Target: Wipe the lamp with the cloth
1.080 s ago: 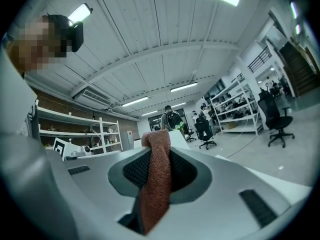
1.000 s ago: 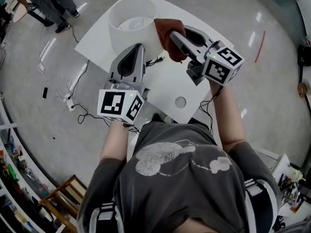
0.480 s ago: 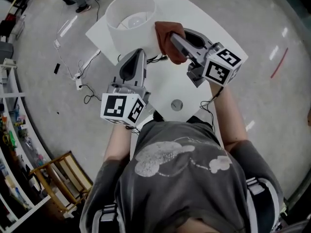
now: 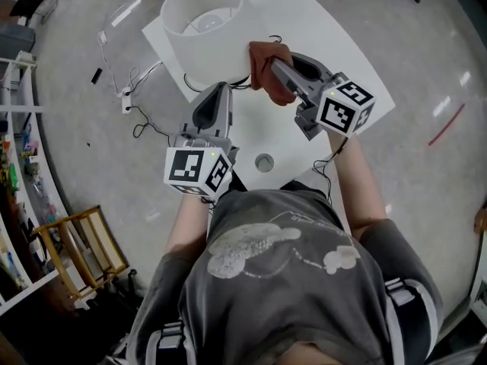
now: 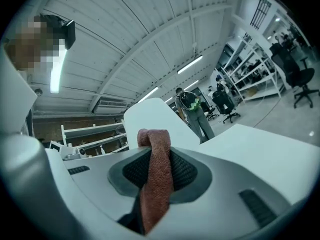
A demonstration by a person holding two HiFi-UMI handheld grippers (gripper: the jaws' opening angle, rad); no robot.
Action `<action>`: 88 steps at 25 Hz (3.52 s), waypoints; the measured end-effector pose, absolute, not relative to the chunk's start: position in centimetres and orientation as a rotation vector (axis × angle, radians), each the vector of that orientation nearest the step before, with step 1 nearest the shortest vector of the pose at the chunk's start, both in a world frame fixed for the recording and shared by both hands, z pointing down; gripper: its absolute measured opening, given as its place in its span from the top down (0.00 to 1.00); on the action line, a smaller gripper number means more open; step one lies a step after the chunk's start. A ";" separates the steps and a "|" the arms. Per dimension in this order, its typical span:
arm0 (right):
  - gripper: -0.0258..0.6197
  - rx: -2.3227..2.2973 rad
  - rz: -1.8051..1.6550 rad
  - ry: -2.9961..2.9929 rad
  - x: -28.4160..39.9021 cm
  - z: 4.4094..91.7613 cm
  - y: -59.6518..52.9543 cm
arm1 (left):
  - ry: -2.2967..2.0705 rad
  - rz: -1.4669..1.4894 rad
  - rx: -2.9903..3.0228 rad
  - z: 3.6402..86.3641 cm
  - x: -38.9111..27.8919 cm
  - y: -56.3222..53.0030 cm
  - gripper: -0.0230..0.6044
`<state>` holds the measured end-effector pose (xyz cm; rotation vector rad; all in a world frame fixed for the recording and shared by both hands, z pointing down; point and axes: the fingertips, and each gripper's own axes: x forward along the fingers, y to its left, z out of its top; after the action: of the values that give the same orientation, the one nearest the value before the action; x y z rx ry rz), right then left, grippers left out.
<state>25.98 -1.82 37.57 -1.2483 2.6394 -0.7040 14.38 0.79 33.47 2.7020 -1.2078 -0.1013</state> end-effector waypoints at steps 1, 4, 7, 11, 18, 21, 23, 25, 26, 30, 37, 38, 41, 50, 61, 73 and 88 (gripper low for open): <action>0.83 -1.239 -0.722 2.642 26.0 38.0 -1.9 | -1.222 -0.097 2.689 33.8 14.4 0.9 0.95; 0.83 -1.202 -0.774 2.651 25.8 39.0 -1.9 | -1.267 -0.086 2.651 34.4 14.2 1.2 0.95; 0.83 -1.159 -0.813 2.673 25.8 39.6 -1.7 | -1.316 -0.093 2.617 34.5 14.0 1.7 0.95; 0.83 -1.132 -0.862 2.710 26.8 41.4 -1.0 | -1.383 -0.096 2.572 35.6 14.6 2.5 0.95; 0.83 -1.125 -0.867 2.714 27.0 42.2 -1.0 | -1.415 -0.109 2.555 36.3 14.1 3.0 0.95; 0.83 -1.143 -0.840 2.697 26.9 41.3 -0.5 | -1.411 -0.129 2.568 35.7 13.2 3.3 0.95; 0.83 -1.175 -0.814 2.679 27.1 40.4 -0.4 | -1.397 -0.155 2.586 34.9 12.6 3.5 0.95; 0.83 -1.215 -0.790 2.651 27.4 39.7 -0.4 | -1.375 -0.177 2.609 34.3 12.2 3.6 0.95; 0.83 -1.232 -0.778 2.636 27.5 39.3 -0.4 | -1.364 -0.187 2.619 34.1 11.9 3.6 0.95; 0.83 -1.259 -0.703 2.583 28.4 35.8 -1.3 | -1.331 -0.241 2.641 32.4 11.5 2.5 0.95; 0.83 -1.197 -0.555 2.614 27.6 30.5 -1.3 | -1.293 -0.273 2.711 29.1 12.3 3.6 0.95; 0.83 -1.173 -0.549 2.622 27.5 30.3 -1.3 | -1.311 -0.274 2.710 28.9 12.3 3.8 0.95; 0.83 -1.092 -0.534 2.647 27.1 29.7 -1.8 | -1.380 -0.298 2.697 28.3 12.3 3.9 0.95; 0.83 -0.885 -0.525 2.752 26.5 29.2 -4.5 | -1.551 -0.279 2.641 28.1 14.7 3.3 0.95; 0.83 -0.868 -0.693 2.784 28.7 33.8 -7.2 | -1.609 -0.245 2.560 30.4 17.6 1.2 0.95; 0.83 -0.861 -0.857 2.876 31.0 39.6 -10.6 | -1.640 -0.185 2.445 33.9 21.7 -3.0 0.95; 0.83 -0.708 -0.751 2.837 30.2 34.2 -9.5 | -1.748 -0.277 2.500 29.6 20.5 -2.3 0.95</action>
<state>30.17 -9.50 34.20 -0.7076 2.8372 -0.7509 20.52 -2.32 29.55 2.5000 -1.7481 -0.2772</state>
